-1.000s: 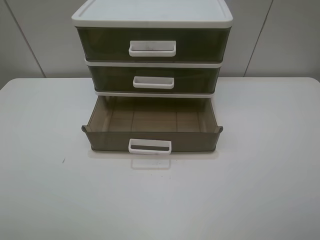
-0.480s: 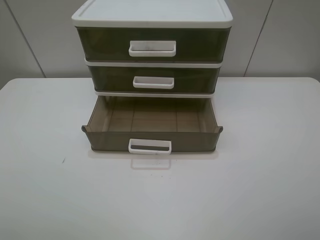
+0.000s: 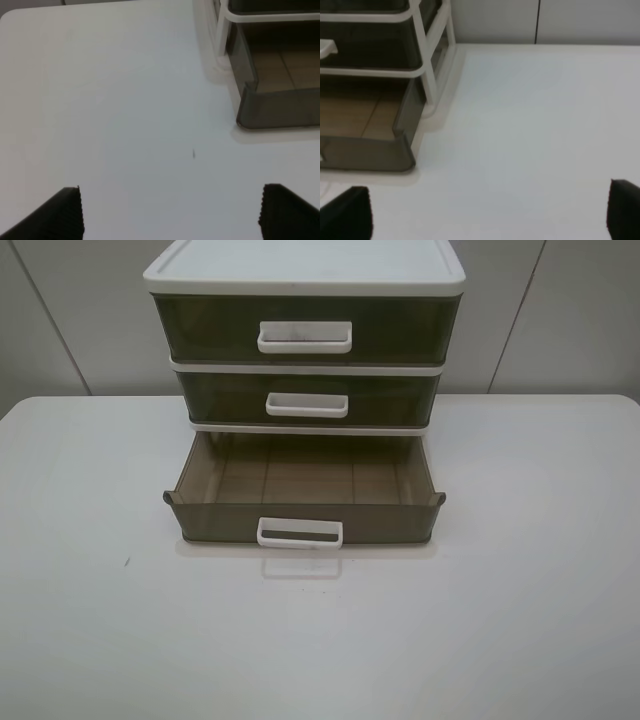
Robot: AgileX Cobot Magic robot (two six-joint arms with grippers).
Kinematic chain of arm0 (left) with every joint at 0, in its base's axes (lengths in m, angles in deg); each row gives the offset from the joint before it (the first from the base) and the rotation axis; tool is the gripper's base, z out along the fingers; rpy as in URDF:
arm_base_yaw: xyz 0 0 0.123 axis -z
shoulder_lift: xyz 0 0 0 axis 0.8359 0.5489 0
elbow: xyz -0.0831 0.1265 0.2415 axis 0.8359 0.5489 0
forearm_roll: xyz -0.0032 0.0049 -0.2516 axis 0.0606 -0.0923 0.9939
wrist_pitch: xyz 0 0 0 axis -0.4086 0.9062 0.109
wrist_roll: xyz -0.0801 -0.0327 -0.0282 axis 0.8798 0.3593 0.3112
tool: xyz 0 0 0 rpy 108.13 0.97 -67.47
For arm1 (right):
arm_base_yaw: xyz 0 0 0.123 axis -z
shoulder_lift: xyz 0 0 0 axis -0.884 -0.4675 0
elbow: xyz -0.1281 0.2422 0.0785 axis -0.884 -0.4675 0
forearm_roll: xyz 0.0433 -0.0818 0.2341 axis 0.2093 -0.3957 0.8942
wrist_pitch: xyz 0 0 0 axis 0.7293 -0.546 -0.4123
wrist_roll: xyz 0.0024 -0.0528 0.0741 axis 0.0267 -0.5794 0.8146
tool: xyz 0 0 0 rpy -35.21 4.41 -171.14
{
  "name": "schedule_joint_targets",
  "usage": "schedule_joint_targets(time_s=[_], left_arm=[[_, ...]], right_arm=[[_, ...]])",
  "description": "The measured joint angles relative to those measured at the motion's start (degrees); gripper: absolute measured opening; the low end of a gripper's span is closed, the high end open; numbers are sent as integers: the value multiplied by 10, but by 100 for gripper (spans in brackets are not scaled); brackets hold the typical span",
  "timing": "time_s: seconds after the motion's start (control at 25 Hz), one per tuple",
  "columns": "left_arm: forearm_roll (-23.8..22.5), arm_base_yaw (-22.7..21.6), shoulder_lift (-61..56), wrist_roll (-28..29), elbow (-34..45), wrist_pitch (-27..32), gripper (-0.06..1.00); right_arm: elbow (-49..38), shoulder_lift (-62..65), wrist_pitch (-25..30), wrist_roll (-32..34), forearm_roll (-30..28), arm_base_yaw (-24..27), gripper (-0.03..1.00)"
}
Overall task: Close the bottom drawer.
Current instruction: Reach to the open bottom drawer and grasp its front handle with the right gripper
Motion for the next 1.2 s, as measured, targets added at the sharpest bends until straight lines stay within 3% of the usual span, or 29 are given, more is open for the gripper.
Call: schedule_joint_targets(time_s=[0.12, 0.24, 0.4, 0.64, 0.76, 0.96, 1.16, 1.2], left_arm=[[0, 0, 0, 0, 0, 0, 72], [0, 0, 0, 0, 0, 0, 72], [0, 0, 0, 0, 0, 0, 72], [0, 0, 0, 0, 0, 0, 72], [0, 0, 0, 0, 0, 0, 72], [0, 0, 0, 0, 0, 0, 72], [0, 0, 0, 0, 0, 0, 72], [0, 0, 0, 0, 0, 0, 72]], right_arm=[[15, -101, -16, 0, 45, 0, 82], [44, -214, -67, 0, 70, 0, 82], [66, -350, -194, 0, 84, -26, 82], [67, -481, -432, 0, 113, -223, 82], [67, -543, -523, 0, 125, -305, 82], [66, -633, -632, -9, 129, -367, 82], [25, -728, -788, -12, 129, -444, 82], [1, -759, -853, -12, 133, -480, 82]])
